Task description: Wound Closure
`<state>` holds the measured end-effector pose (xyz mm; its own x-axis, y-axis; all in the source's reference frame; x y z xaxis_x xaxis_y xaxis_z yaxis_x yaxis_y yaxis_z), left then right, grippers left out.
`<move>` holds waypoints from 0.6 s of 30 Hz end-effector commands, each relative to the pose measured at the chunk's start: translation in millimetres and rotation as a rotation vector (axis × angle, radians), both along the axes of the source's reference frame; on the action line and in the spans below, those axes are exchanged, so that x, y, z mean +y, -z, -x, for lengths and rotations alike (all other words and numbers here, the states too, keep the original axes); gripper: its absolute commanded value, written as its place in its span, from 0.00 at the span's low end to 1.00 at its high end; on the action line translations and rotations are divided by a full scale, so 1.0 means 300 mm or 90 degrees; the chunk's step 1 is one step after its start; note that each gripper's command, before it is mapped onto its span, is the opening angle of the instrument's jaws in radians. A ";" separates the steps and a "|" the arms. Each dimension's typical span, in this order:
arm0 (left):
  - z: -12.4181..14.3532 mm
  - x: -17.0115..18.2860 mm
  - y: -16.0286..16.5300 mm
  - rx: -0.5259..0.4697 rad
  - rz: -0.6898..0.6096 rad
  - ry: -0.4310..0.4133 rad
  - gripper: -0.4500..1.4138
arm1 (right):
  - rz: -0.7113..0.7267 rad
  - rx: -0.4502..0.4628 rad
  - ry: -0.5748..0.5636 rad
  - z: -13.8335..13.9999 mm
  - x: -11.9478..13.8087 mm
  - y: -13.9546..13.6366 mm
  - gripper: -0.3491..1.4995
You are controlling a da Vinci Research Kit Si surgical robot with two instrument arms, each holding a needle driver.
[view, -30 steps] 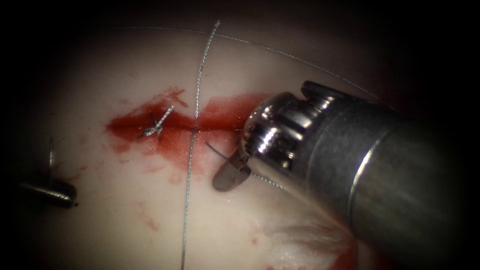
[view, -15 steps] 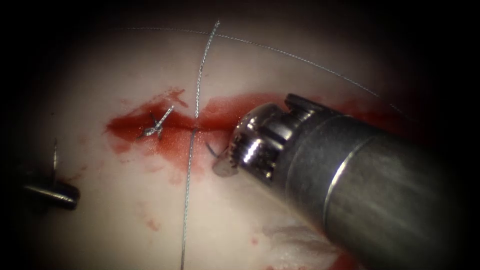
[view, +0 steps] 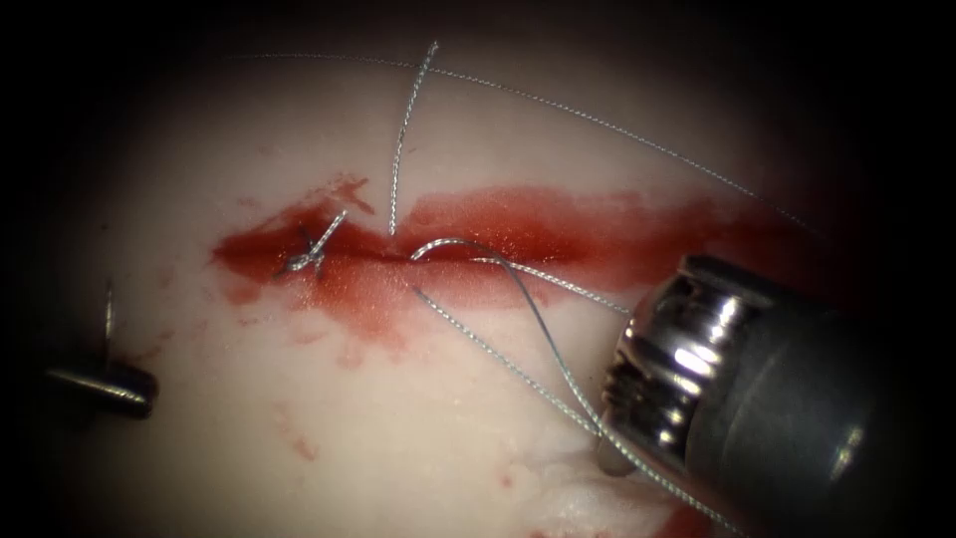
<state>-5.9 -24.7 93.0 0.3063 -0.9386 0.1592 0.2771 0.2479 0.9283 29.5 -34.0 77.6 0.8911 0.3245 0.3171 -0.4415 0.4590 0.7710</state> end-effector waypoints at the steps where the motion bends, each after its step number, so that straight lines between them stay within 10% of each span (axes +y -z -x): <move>1: 0.0018 0.004 0.001 -0.002 0.004 0.001 0.00 | 0.002 -0.007 0.006 -0.0010 0.0030 -0.0005 0.00; 18: 0.0017 0.004 0.001 -0.002 0.003 0.001 0.00 | -0.022 -0.041 0.077 0.0087 0.0036 0.0023 0.00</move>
<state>-5.9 -24.7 92.9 0.3064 -0.9386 0.1582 0.2765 0.2468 0.9288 26.0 -33.8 76.7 0.9019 0.1936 0.3861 -0.4301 0.4843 0.7619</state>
